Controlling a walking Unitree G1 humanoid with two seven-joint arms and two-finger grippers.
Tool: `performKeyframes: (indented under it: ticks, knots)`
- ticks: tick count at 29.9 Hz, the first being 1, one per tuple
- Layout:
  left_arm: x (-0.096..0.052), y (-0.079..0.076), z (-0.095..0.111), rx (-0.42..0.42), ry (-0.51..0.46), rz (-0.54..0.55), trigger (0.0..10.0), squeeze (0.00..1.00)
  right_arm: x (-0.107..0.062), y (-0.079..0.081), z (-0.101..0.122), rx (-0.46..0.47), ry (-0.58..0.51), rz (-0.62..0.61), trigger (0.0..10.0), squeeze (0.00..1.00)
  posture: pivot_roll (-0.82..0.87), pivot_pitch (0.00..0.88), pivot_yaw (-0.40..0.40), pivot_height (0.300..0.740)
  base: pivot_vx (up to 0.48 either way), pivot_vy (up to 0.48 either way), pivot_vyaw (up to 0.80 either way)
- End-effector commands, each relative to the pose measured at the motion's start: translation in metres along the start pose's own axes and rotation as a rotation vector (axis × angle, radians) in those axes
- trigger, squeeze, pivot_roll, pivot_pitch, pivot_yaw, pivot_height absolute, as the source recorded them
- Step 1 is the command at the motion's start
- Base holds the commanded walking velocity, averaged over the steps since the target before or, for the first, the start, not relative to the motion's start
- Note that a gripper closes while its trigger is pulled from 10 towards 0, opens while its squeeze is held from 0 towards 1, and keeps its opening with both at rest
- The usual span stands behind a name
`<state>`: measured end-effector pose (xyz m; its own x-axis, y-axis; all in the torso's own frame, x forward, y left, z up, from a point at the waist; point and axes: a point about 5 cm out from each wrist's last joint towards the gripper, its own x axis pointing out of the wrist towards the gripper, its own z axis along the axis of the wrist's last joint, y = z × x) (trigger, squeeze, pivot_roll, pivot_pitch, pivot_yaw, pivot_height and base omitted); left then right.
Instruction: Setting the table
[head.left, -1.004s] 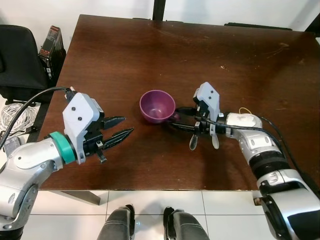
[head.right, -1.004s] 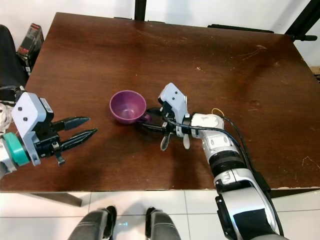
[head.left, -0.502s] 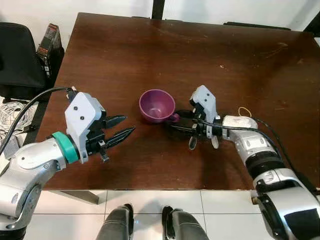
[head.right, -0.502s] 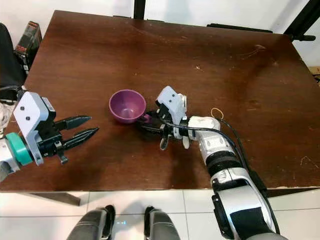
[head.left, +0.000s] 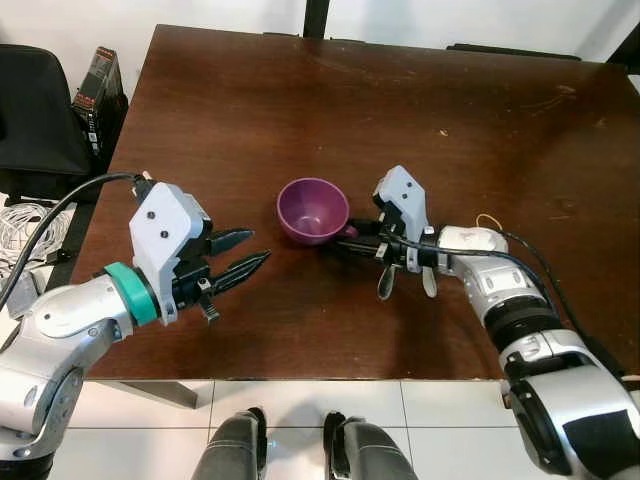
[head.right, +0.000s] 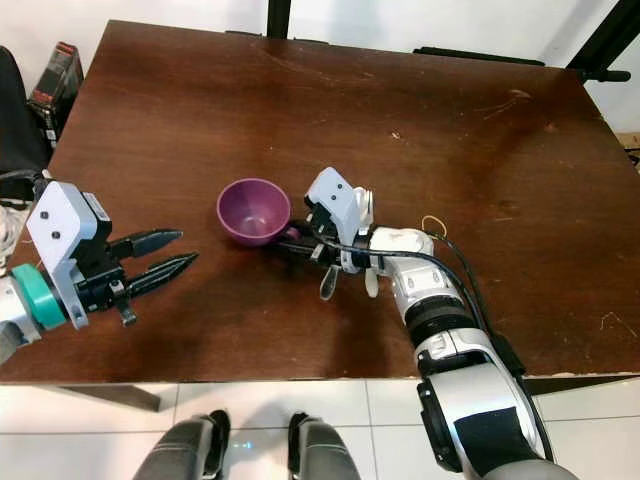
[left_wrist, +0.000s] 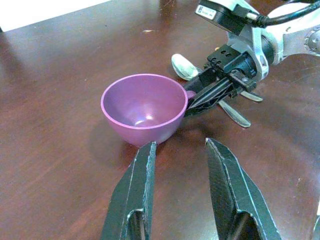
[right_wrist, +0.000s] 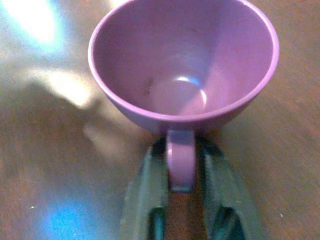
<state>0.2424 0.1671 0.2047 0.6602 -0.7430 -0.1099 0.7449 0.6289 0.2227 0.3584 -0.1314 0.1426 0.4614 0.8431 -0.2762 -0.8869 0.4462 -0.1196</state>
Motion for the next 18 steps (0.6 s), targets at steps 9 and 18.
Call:
performKeyframes:
  ticks: [9,18]
  knots:
    - [0.003,-0.004,0.0,-0.004,-0.002,-0.017,10.0,0.0,-0.001,-0.001,0.001,0.006,-0.011,0.006,0.0,0.0,0.08,0.097,-0.041,0.74,0.0,0.0,0.0]
    - [0.012,0.004,-0.004,0.003,-0.004,0.084,10.0,0.0,-0.01,-0.008,0.013,-0.008,-0.118,-0.098,0.0,0.0,0.1,0.083,-0.043,0.74,0.0,0.0,0.0]
